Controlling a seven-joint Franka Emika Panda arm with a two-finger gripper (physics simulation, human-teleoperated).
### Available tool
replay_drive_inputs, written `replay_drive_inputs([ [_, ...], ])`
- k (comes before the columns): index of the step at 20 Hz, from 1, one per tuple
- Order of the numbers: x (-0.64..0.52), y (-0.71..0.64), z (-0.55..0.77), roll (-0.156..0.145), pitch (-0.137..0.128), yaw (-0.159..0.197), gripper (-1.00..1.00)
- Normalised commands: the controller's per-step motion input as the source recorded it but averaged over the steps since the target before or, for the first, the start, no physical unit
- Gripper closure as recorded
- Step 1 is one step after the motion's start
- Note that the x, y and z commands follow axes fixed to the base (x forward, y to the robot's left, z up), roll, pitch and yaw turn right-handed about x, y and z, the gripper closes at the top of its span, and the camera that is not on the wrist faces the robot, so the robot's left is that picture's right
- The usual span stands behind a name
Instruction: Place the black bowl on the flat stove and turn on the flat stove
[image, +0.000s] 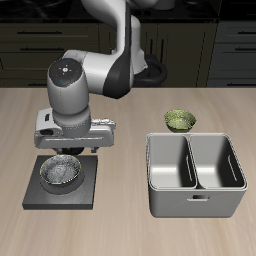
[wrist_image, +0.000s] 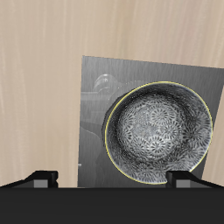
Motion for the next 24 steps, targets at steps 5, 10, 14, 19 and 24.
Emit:
replay_drive_inputs([
  [5, -0.32, -0.03, 0.17, 0.073, -0.076, -0.009, -1.00],
  [10, -0.53, -0.19, 0.12, 0.006, -0.037, -0.021, -1.00],
  [14, -0.38, -0.18, 0.14, 0.017, -0.047, 0.027, -1.00],
  [19, -0.40, -0.06, 0.13, 0.031, -0.044, 0.023, -1.00],
  [24, -0.38, 0.12, 0.18, 0.050, -0.057, 0.030, -1.00],
])
